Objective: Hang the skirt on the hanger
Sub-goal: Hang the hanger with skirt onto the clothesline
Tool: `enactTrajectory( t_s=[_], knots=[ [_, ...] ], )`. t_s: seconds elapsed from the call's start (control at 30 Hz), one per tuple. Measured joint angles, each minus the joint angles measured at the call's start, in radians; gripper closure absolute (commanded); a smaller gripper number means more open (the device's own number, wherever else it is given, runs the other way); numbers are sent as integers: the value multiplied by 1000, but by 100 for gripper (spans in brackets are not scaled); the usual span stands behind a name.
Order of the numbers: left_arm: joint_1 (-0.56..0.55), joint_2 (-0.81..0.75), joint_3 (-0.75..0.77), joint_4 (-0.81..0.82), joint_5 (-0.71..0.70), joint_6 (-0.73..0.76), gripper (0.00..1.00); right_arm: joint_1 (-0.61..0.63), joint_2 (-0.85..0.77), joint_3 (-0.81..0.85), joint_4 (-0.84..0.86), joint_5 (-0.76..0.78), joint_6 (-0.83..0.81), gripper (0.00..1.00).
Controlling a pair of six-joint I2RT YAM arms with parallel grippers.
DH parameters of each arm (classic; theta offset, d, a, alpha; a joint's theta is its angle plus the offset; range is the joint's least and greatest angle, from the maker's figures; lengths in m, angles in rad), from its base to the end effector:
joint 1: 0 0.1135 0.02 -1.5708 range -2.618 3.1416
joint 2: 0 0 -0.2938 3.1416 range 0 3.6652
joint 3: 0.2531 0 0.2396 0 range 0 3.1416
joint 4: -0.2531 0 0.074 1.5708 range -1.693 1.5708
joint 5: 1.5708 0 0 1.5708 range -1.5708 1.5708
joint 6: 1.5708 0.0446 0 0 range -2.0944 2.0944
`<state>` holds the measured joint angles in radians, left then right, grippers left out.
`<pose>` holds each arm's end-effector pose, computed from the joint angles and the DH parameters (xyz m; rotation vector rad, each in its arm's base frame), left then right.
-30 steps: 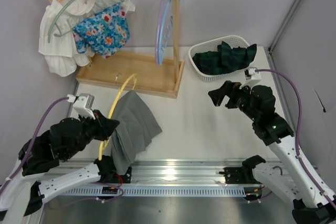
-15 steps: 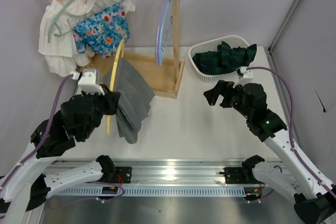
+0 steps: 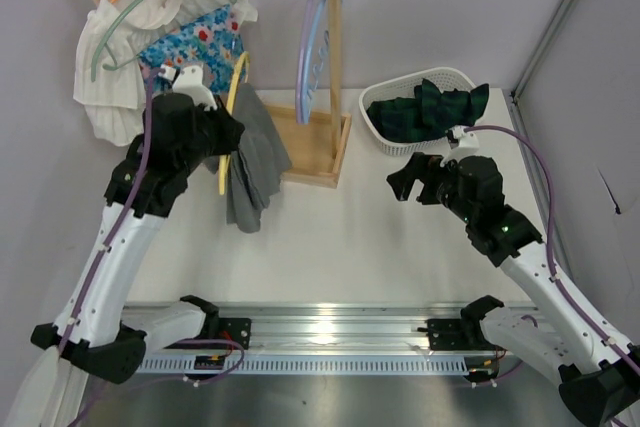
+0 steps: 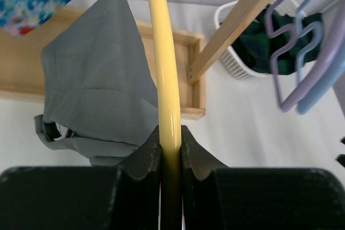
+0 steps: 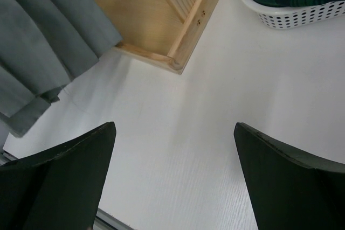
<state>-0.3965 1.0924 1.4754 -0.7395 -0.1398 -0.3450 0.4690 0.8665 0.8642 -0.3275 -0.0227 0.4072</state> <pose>0.1760 -0.0670 0.4754 -0.0443 1.9400 -0.3614 0.1548 0.0796 0.3585 -0.0760 1.9469 0.6107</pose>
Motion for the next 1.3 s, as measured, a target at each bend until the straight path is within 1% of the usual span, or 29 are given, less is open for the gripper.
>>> enactTrajectory(
  t_s=[0.2,0.33,0.5,0.7,0.93,1.1,1.3],
  knots=[
    [122,118,179,48,227,31,100,-12,2,0,-3,0,-1,1],
    [192,175,259,82,311,32,100,-24,10,0,-4,0,-1,1],
    [233,266,360,89,407,34,100,-35,18,0,-3,5,-1,1],
    [263,378,496,82,463,43,100,-41,36,0,-3,11,2,1],
    [307,474,658,61,476,59,100,-41,38,0,-3,19,14,1],
    [325,537,733,37,512,60,100,-41,38,0,-2,34,26,1],
    [358,597,745,29,523,66,100,-41,37,0,-2,40,37,1]
  ],
)
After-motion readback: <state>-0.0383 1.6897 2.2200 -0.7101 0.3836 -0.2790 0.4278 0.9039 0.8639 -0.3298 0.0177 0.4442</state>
